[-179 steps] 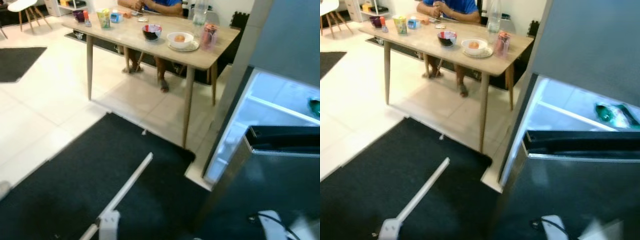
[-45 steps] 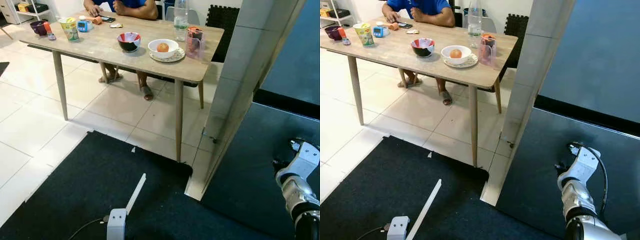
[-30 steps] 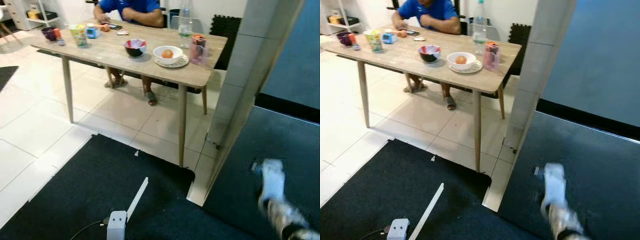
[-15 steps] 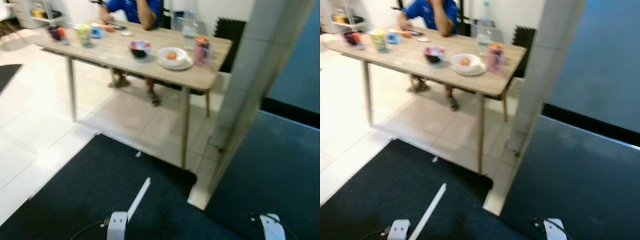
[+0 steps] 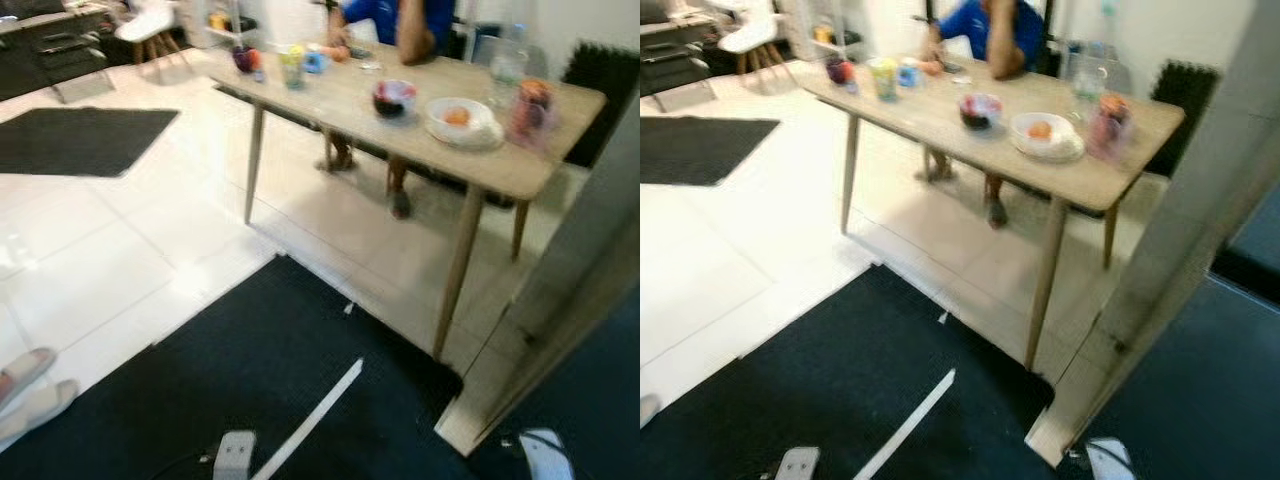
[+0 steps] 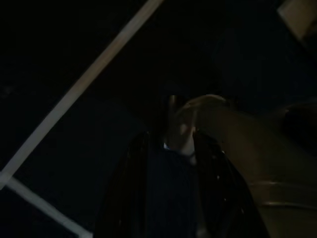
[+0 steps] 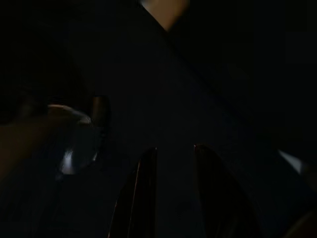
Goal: Restocking fridge
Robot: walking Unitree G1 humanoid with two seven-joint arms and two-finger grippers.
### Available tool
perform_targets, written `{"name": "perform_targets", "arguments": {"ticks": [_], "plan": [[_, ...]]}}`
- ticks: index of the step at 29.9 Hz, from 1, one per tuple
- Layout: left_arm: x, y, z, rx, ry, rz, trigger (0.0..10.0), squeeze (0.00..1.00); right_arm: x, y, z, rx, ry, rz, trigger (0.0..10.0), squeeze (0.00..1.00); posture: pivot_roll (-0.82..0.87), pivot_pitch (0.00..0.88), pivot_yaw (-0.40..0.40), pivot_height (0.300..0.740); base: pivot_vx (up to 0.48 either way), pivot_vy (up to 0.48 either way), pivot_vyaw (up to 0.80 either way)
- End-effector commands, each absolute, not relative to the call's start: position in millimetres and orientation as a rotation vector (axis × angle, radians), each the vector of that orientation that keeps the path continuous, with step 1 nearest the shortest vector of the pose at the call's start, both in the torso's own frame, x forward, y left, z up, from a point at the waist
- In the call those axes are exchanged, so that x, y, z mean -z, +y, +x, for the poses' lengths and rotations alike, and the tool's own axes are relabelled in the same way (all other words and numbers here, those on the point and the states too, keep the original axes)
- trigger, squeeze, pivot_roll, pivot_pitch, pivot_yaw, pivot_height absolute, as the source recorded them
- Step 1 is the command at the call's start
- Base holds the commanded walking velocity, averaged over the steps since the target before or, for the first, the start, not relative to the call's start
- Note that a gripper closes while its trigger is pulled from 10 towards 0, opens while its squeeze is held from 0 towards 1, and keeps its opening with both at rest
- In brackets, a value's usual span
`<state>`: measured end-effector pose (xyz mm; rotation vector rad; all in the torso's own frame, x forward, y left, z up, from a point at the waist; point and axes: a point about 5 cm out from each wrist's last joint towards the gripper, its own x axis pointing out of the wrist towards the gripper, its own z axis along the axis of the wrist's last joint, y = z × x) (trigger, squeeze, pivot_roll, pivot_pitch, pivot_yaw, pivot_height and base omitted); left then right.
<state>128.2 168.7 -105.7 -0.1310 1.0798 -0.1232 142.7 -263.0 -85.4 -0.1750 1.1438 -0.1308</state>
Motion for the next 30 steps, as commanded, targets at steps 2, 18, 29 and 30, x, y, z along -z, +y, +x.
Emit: {"name": "perform_targets", "arguments": {"ticks": [2,18,29,30], "plan": [[109.1,168.7,118.1,0.118,1.117,-0.129,10.0,0.0,81.8,-265.3,150.1,0.131,1.123,-0.191,10.0,0.0,0.02,0.001,-0.017,0.74,0.0,0.0,0.78],[109.3,169.3,116.9,0.136,1.123,-0.123,10.0,0.0,84.3,-264.4,144.5,0.131,1.142,-0.212,10.0,0.0,0.02,0.0,-0.011,0.74,0.0,0.0,0.44],[109.5,168.3,116.2,0.152,1.126,-0.11,10.0,0.0,86.7,-262.1,139.9,0.106,1.155,-0.216,10.0,0.0,0.02,0.0,-0.013,0.74,0.301,0.0,0.0],[109.5,168.3,116.2,0.152,1.126,-0.11,10.0,0.0,86.7,-262.1,139.9,0.106,1.155,-0.216,10.0,0.0,0.02,0.0,-0.013,0.74,0.454,0.0,0.0]]}}
